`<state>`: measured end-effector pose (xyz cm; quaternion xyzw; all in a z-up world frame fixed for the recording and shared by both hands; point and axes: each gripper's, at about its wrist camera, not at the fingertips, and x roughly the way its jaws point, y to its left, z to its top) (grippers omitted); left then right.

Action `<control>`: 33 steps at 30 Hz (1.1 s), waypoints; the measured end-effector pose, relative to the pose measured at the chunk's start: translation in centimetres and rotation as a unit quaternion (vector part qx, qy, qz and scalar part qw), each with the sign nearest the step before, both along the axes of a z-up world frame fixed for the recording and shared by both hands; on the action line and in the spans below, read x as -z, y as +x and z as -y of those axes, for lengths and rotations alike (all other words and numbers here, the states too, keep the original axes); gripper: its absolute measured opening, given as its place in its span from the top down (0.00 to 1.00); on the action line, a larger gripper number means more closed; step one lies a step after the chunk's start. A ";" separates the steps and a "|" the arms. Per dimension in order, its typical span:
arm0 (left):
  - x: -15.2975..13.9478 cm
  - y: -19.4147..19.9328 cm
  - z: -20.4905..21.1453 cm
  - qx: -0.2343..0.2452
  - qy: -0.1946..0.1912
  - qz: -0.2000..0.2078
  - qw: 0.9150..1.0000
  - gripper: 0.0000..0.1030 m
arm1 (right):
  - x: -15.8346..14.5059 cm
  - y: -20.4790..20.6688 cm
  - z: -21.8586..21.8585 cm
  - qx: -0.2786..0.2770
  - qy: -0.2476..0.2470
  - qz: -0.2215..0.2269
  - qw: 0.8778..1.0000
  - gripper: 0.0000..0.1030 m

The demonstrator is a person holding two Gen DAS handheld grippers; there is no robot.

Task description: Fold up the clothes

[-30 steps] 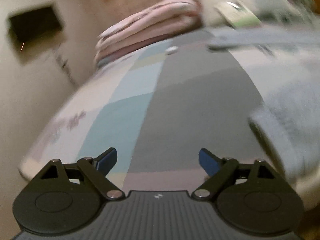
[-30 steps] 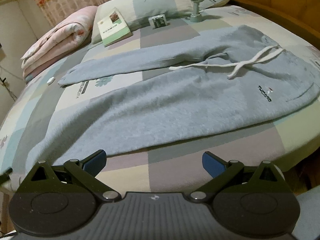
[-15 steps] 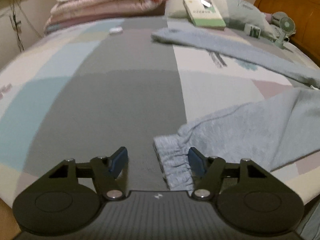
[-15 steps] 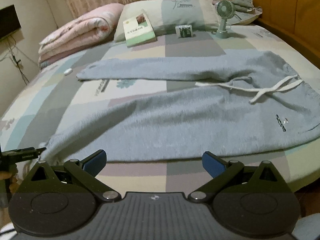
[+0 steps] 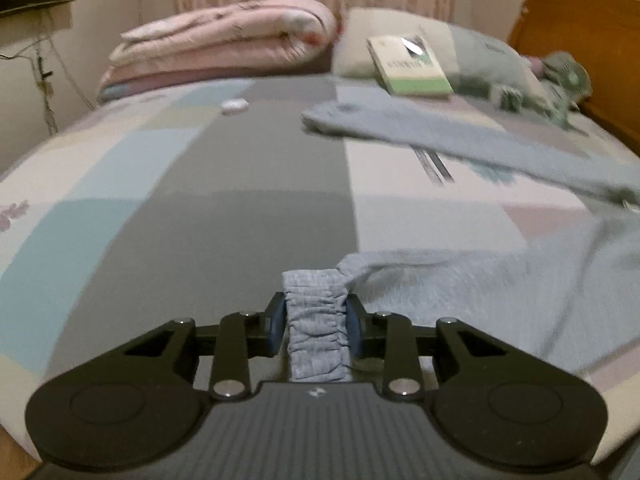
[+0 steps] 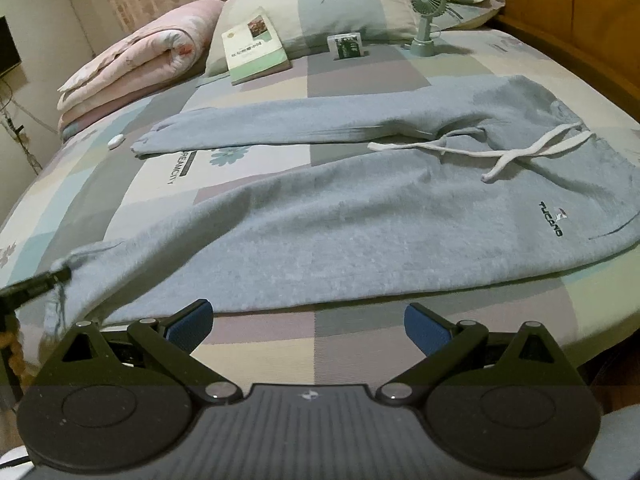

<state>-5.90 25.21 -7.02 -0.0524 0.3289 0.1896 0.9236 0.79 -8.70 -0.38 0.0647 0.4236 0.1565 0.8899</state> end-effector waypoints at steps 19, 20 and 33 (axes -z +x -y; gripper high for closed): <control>-1.7 3.1 -2.2 -0.031 0.041 0.007 0.999 0.49 | 1.1 0.9 0.8 0.015 -0.002 -0.018 1.000 0.00; -1.9 2.8 -1.6 -0.027 0.064 0.007 0.998 0.48 | 1.1 1.0 0.8 0.015 -0.002 -0.018 1.000 0.00; 0.4 0.1 11.8 0.274 0.164 -0.057 0.946 0.40 | 0.4 0.8 1.6 0.007 -0.022 0.003 1.000 0.00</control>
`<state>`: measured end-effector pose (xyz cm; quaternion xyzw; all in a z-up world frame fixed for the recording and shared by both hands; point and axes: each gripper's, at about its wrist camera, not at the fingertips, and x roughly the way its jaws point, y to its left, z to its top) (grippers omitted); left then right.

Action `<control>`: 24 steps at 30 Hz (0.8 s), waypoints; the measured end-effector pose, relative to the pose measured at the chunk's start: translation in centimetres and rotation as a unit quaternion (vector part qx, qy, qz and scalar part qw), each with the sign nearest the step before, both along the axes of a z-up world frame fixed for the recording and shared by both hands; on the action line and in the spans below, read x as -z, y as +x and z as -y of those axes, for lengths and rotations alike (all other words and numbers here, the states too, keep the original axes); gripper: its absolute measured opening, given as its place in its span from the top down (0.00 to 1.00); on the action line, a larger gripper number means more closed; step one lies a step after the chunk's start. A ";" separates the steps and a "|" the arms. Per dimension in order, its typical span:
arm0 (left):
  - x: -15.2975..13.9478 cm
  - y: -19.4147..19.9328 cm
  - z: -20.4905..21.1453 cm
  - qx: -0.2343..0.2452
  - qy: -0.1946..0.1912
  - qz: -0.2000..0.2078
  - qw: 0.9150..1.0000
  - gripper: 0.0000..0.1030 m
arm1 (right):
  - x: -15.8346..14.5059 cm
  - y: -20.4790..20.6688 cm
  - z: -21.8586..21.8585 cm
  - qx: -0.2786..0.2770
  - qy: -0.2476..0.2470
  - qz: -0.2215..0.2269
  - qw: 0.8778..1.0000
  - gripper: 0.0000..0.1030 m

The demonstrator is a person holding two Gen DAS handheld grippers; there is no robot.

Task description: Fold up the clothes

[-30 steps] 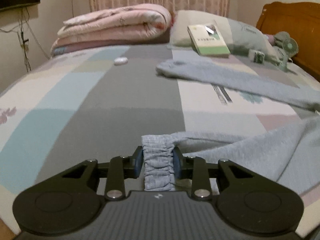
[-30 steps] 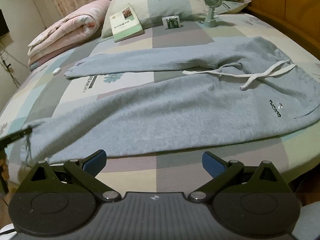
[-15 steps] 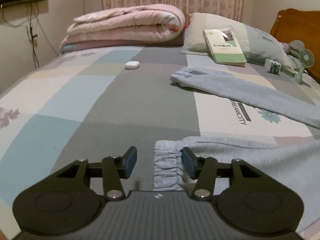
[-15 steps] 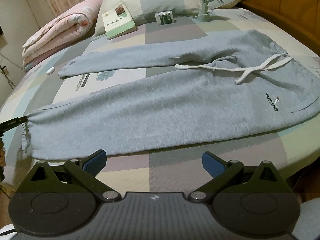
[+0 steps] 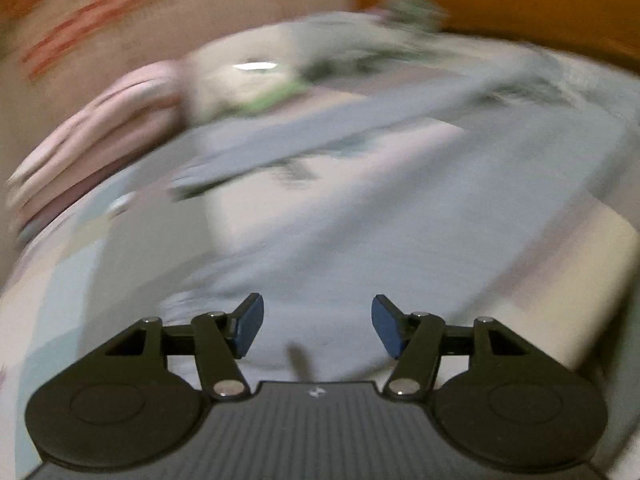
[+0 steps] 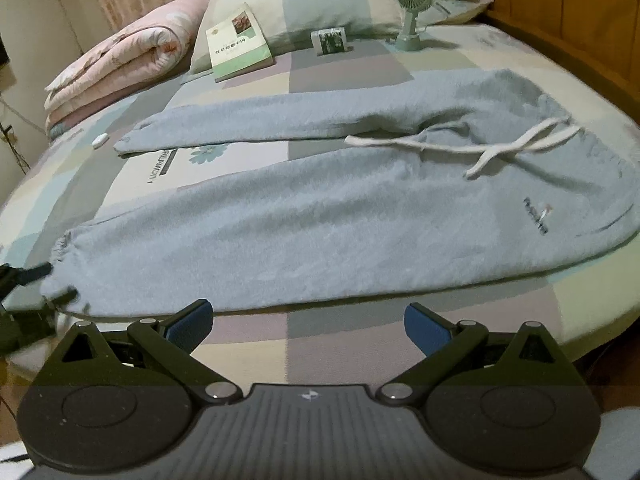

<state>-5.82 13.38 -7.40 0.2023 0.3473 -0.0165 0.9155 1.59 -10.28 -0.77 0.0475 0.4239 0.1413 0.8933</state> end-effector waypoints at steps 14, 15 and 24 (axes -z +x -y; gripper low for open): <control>3.0 1.0 6.5 0.122 0.186 -0.021 0.975 0.30 | 3.6 3.3 1.4 -0.136 -0.248 0.042 0.958 0.00; 3.1 0.9 6.7 0.122 0.189 -0.020 0.974 0.28 | 4.2 3.4 1.0 -0.148 -0.263 0.042 0.953 0.00; 3.4 2.9 8.7 0.123 0.181 0.004 0.976 0.26 | 7.5 3.2 -7.3 -0.270 -0.354 0.133 0.886 0.00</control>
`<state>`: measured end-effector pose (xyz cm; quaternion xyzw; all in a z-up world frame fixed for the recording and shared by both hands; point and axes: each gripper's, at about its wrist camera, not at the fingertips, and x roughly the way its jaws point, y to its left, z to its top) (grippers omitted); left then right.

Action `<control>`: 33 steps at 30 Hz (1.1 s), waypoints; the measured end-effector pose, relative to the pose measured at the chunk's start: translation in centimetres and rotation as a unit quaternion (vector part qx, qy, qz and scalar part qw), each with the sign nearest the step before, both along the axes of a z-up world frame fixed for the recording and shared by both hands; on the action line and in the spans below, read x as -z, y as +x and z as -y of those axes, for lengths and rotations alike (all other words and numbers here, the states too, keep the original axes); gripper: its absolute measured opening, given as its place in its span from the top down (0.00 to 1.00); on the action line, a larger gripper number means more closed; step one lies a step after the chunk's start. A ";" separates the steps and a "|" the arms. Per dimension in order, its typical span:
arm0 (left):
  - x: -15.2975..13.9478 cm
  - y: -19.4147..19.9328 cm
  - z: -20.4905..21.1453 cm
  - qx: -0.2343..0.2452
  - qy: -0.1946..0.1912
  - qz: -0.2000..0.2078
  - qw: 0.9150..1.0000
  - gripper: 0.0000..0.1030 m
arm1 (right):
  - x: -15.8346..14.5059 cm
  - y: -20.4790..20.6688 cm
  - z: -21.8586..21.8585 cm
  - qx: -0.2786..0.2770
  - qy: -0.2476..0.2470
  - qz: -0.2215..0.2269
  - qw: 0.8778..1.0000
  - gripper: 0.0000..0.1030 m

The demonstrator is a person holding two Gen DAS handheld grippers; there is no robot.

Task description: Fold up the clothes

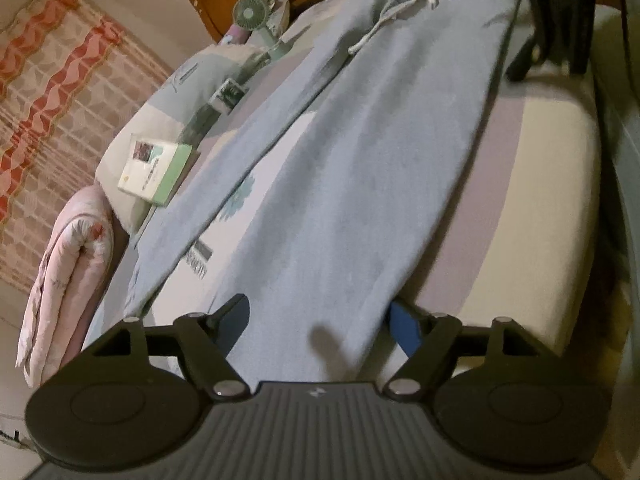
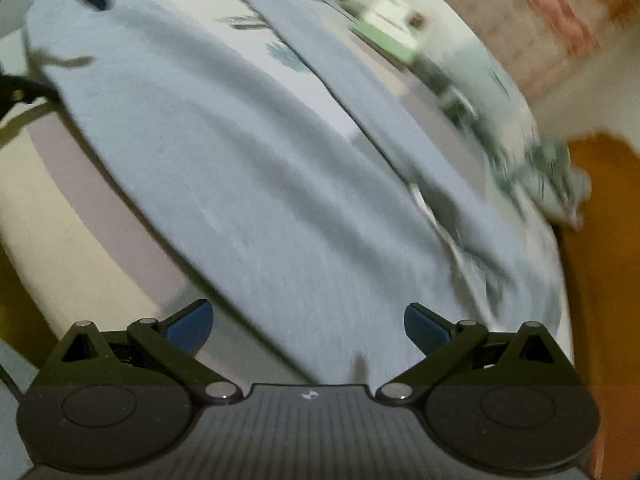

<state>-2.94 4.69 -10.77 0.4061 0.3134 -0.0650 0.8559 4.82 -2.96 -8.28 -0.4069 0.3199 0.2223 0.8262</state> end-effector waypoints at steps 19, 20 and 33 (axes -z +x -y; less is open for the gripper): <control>0.6 0.9 -0.4 -0.011 0.014 0.020 1.000 0.29 | 1.6 -0.1 2.4 -0.081 -0.127 0.117 0.982 0.00; 0.5 1.1 -0.3 -0.009 0.015 0.020 1.000 0.29 | 2.0 -0.3 1.9 -0.090 -0.134 0.131 0.978 0.00; 1.5 0.5 -2.6 -0.037 0.042 0.011 0.998 0.66 | 4.1 0.5 3.8 -0.080 -0.225 0.135 0.962 0.48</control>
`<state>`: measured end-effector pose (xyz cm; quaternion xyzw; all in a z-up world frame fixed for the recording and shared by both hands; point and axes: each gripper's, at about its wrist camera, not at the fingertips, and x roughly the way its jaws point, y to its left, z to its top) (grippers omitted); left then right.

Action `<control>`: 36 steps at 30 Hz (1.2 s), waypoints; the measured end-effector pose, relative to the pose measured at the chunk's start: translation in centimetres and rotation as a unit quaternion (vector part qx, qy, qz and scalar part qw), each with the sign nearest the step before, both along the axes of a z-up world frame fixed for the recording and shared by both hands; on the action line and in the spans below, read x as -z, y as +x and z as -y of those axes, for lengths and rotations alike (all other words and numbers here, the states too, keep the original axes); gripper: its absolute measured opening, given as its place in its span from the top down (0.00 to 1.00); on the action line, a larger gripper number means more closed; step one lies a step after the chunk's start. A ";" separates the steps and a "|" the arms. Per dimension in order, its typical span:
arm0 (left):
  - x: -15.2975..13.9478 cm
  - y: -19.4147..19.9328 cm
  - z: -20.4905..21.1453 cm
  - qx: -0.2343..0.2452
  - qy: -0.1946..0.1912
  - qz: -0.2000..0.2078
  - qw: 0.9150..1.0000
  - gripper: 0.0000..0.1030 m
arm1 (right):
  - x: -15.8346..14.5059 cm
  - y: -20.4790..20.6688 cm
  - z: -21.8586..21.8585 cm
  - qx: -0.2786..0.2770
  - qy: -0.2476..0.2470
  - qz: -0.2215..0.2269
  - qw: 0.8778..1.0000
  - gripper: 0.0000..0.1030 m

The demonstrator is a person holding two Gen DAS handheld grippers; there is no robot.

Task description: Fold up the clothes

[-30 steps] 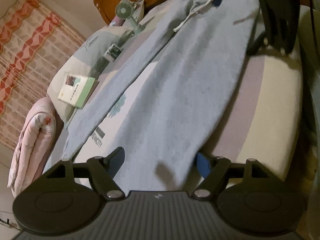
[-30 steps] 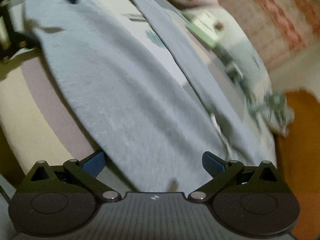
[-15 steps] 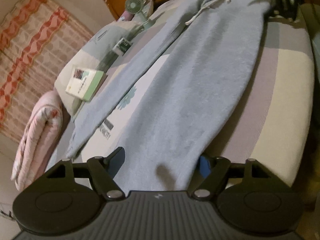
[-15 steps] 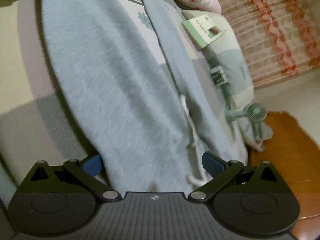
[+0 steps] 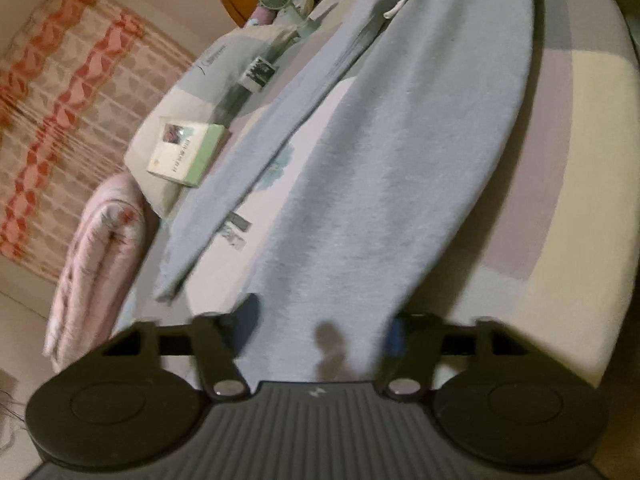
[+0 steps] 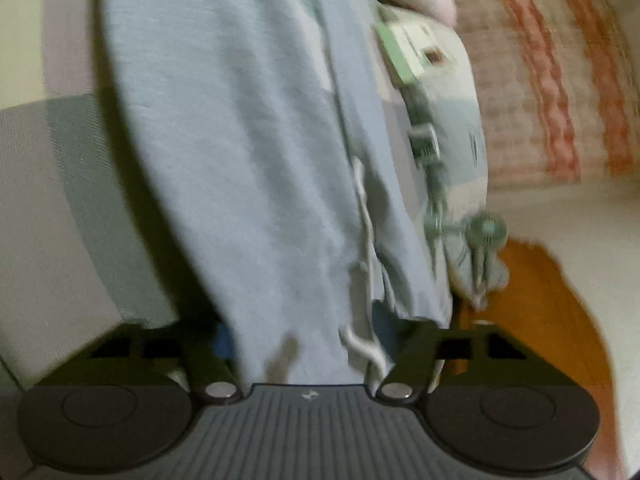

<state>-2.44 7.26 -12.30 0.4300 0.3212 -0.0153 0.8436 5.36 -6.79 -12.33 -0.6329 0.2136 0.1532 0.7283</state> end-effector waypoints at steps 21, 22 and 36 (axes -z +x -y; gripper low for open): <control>-3.8 -2.7 -0.8 0.026 -0.138 -0.121 0.983 0.99 | -3.5 -3.1 1.7 0.031 0.105 -0.165 0.980 0.95; -3.4 -3.0 -0.7 0.025 -0.139 -0.127 0.982 0.99 | -3.2 -3.1 1.6 0.034 0.106 -0.165 0.980 0.95; -5.4 -5.8 -2.7 -0.002 -0.188 -0.130 0.973 0.73 | -5.8 -4.5 2.9 0.044 0.135 -0.211 0.967 0.76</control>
